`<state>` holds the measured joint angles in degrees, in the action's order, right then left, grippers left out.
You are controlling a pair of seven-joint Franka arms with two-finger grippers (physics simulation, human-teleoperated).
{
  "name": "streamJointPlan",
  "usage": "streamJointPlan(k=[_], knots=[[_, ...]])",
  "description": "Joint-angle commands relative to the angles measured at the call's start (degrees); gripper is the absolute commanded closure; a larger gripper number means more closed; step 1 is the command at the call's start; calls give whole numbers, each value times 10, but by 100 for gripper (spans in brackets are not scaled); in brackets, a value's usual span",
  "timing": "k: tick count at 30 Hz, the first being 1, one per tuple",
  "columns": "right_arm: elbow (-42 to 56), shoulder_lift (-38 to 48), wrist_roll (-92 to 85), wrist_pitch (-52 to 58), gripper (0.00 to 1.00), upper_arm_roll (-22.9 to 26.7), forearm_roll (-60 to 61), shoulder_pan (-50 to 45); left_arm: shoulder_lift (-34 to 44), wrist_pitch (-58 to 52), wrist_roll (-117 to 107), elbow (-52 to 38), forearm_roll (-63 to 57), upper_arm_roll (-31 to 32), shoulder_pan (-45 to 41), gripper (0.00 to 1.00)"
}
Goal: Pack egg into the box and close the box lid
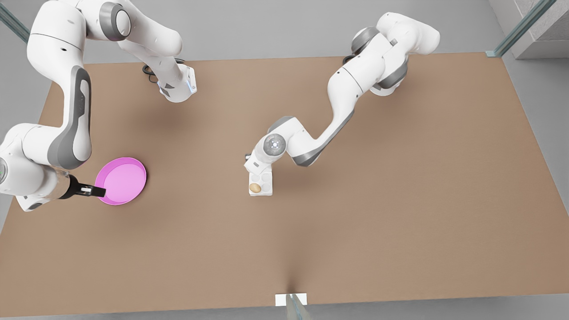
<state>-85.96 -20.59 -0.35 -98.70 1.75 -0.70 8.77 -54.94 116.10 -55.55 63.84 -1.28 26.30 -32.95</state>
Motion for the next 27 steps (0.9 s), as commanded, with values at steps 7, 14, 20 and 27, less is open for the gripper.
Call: streamJointPlan(k=[7, 14, 20, 27], knots=[[2, -1, 0, -4, 0, 0, -4, -1, -11, 64, -5, -15, 4, -12, 11, 79], [22, 5, 0, 5, 0, -1, 5, 0, 122, -152, -10, -21, 36, -100, 159, 0], [58, 9, -1, 12, 0, 1, -5, 1, 347, -324, 357, -14, 37, -280, 309, 0], [72, 27, -5, 22, 0, -11, -4, -14, 462, -352, 471, 95, 22, -278, 310, 0]])
